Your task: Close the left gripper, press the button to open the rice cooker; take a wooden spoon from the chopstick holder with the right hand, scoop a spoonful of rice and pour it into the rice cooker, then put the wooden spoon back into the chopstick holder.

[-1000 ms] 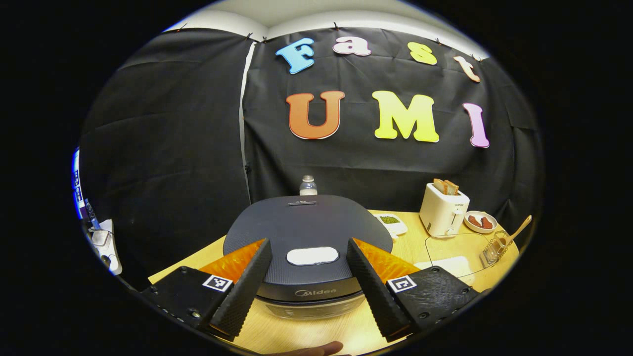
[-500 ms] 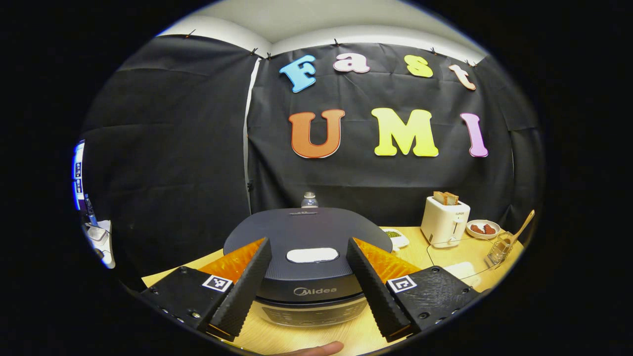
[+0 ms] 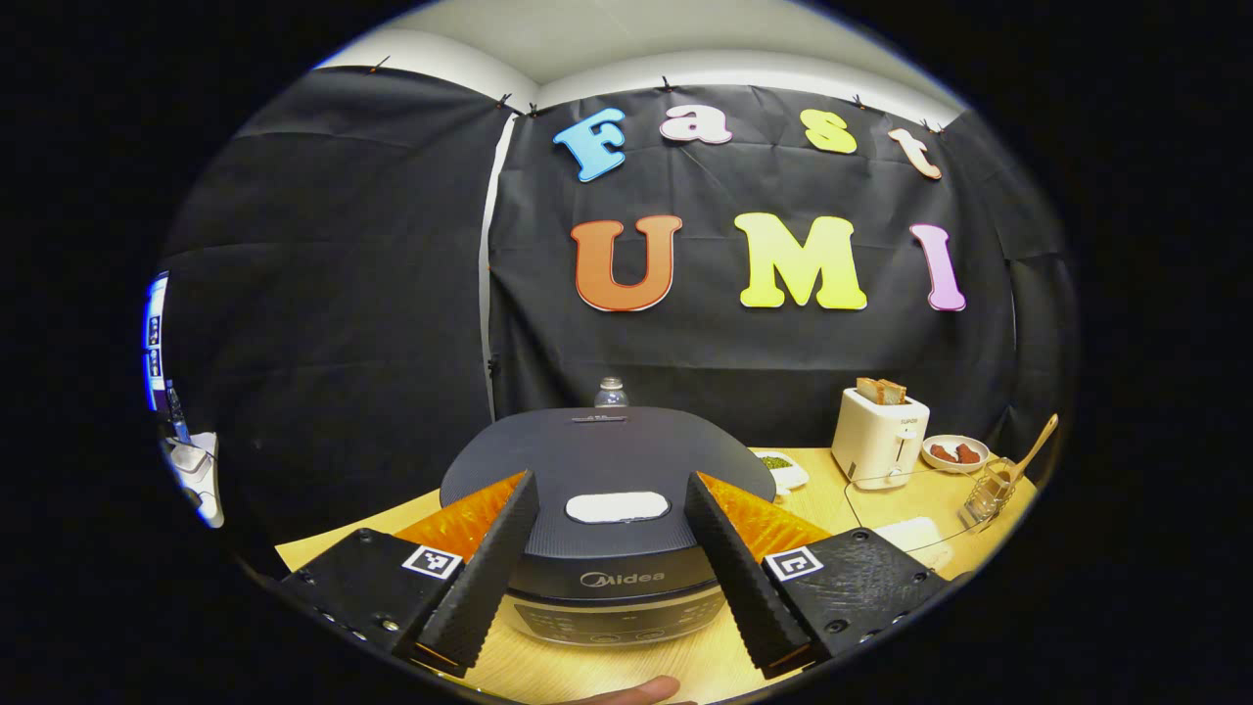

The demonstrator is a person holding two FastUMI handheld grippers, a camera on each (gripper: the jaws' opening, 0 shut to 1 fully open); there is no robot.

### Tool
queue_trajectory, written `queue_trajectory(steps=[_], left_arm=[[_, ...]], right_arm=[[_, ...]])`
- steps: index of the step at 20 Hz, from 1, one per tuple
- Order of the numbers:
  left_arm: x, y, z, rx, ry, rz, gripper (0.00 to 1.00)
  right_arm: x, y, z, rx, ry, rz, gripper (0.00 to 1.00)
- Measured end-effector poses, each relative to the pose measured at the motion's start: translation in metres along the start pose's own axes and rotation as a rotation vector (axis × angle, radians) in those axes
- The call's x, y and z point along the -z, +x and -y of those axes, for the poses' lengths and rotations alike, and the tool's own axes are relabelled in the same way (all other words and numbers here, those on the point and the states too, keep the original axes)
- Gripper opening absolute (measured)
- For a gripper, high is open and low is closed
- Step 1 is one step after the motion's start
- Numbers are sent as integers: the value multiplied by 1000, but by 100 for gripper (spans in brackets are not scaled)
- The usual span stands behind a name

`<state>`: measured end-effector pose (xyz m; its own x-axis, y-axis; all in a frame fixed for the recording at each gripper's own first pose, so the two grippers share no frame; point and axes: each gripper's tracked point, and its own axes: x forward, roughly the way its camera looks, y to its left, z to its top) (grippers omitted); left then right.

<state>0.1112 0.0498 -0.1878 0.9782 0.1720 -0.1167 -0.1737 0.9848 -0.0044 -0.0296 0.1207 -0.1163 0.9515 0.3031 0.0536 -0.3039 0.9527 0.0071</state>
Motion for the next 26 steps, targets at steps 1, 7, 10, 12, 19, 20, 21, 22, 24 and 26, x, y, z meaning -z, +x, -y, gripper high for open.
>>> queue_trajectory(steps=[1, 7, 10, 12, 19, 20, 21, 22, 24, 26], left_arm=[[1, -2, 1, -2, 13, -6, 97], [-29, -33, -1, 42, 9, 1, 95], [-43, -48, 0, 62, -2, 3, 95], [-57, -59, 0, 74, -7, 3, 95], [-108, -120, 0, 108, -17, 100, 95], [-113, -128, 0, 113, -17, 107, 95], [-118, -136, 2, 118, -15, 117, 95], [-123, -142, 8, 127, -13, 128, 95], [-134, -158, 15, 150, -15, 156, 95], [-143, -174, 23, 178, -16, 177, 95]], right_arm=[[-2, -1, 1, 3, -6, 3, 100], [-12, -8, 8, 28, -14, 17, 100], [-16, -11, 13, 49, -11, 12, 100], [-17, -12, 19, 79, -9, 6, 95], [-32, -22, 30, 103, 5, 5, 100], [-37, -23, 31, 109, 3, 8, 100], [-40, -26, 34, 114, 0, 11, 100], [-42, -27, 35, 118, -5, 10, 100], [-44, -32, 41, 130, -21, 6, 100], [-44, -36, 47, 149, -27, -3, 100]])
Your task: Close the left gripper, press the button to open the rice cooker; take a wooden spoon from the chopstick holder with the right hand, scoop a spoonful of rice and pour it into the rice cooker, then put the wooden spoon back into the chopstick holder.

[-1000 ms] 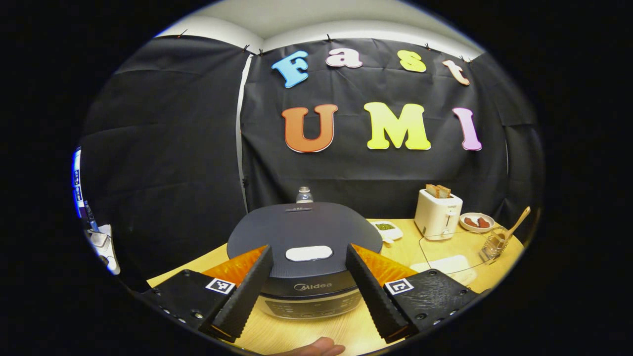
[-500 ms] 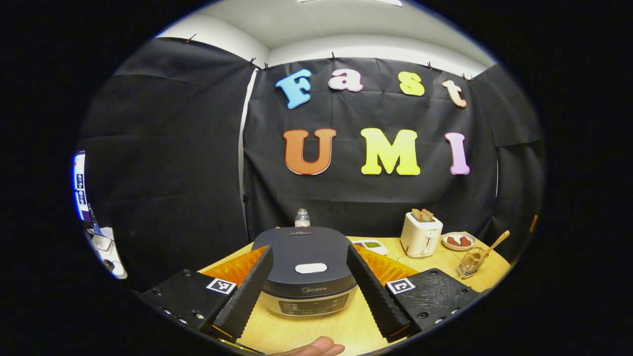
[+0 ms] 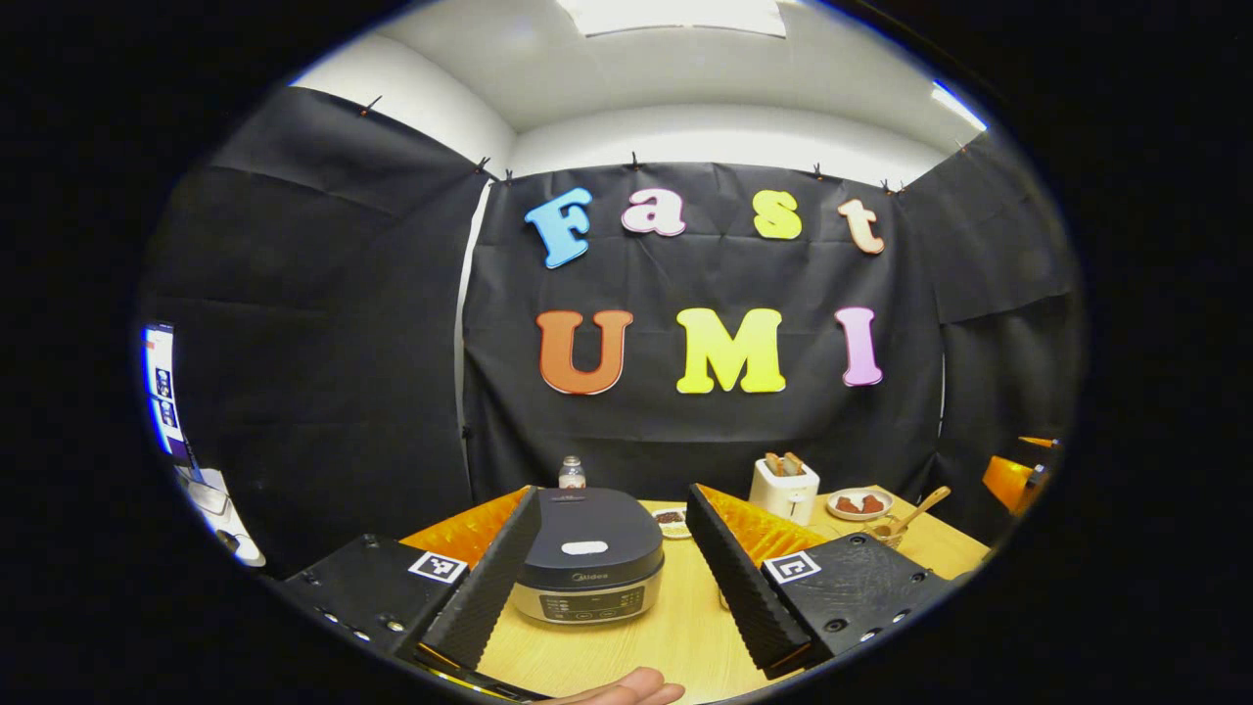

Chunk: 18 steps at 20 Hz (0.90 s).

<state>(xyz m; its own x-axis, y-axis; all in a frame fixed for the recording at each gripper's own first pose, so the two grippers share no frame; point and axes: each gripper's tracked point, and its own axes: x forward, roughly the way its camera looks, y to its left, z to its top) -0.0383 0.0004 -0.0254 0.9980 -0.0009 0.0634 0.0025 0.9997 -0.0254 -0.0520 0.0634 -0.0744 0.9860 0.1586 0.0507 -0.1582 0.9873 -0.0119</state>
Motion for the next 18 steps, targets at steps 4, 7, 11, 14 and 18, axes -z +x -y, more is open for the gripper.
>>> queue_trajectory(steps=[4, 7, 11, 14, 18], left_arm=[[-14, -18, 14, 19, 14, 31, 95], [-13, -27, 25, 41, 14, 25, 95], [-3, -28, 31, 50, 28, 7, 94], [3, -28, 29, 41, 29, -4, 94], [3, -29, 24, 38, 13, 9, 94]], right_arm=[[-6, -4, 11, 20, 10, -13, 100], [-17, -5, 17, 30, 14, -17, 100], [-35, -9, 20, 31, -8, -5, 100], [-37, -9, 17, 20, -32, -9, 100], [-31, -9, 16, 16, -25, -19, 100]])
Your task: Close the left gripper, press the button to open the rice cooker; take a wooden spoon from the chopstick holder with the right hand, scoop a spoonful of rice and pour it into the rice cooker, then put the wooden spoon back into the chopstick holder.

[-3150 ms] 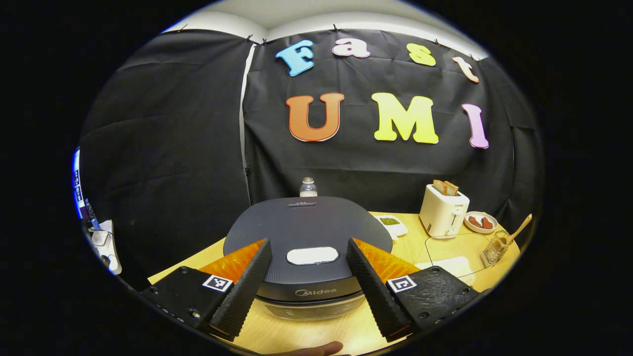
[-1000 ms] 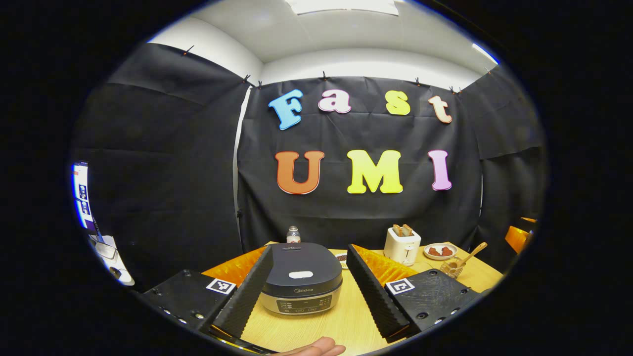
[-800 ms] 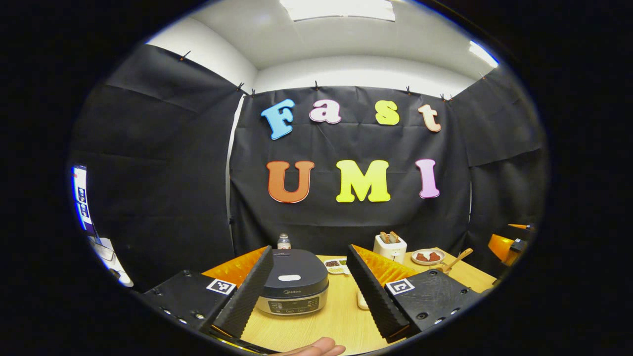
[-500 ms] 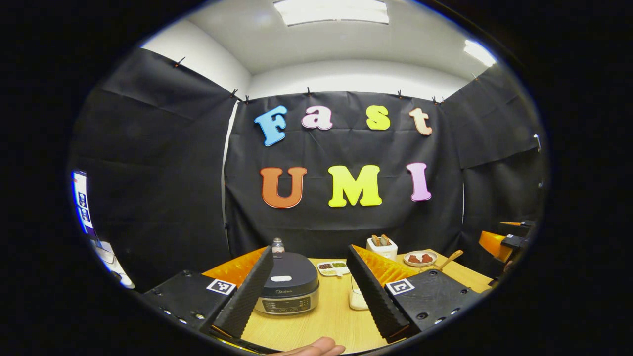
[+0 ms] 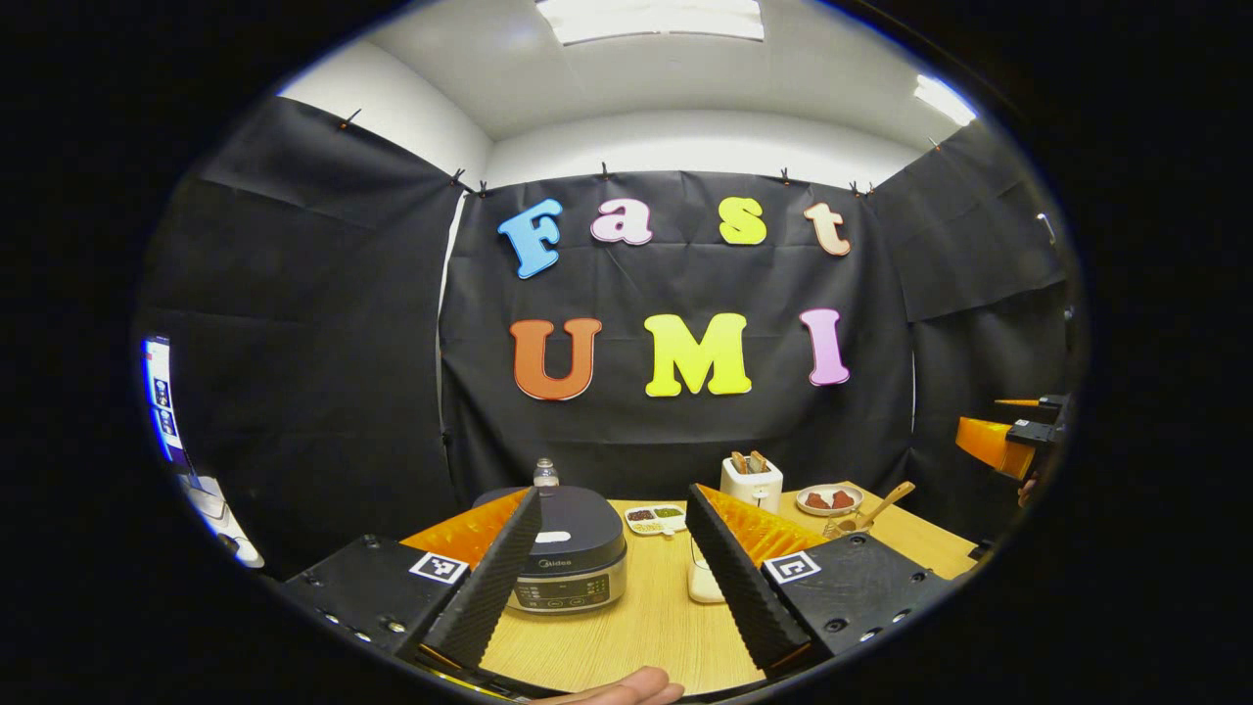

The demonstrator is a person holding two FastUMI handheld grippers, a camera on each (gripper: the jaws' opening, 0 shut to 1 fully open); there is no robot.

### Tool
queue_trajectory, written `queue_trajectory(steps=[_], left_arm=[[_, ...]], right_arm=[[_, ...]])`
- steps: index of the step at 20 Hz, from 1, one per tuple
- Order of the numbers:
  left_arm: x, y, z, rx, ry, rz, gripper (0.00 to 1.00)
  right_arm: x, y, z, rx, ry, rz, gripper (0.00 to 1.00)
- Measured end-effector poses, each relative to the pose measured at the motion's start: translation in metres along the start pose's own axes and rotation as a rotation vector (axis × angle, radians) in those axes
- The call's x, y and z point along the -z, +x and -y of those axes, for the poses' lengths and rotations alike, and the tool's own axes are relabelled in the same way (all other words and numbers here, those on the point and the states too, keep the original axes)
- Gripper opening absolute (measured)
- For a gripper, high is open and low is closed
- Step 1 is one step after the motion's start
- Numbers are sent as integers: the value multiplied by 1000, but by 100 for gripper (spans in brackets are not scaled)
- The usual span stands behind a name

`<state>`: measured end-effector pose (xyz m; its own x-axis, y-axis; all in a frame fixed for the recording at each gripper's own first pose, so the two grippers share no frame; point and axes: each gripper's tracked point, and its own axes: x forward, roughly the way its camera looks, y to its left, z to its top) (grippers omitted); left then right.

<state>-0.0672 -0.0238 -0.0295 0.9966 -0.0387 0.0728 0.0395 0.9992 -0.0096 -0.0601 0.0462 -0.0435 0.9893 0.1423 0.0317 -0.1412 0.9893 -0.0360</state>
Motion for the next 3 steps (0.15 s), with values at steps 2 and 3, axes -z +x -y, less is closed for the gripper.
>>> queue_trajectory(steps=[2, 3], left_arm=[[1, 0, 0, 10, 1, 1, 94], [1, -2, 1, 14, 2, 4, 94]], right_arm=[[2, -1, -1, -2, -1, -2, 100], [2, -2, -2, -5, 3, 1, 100]])
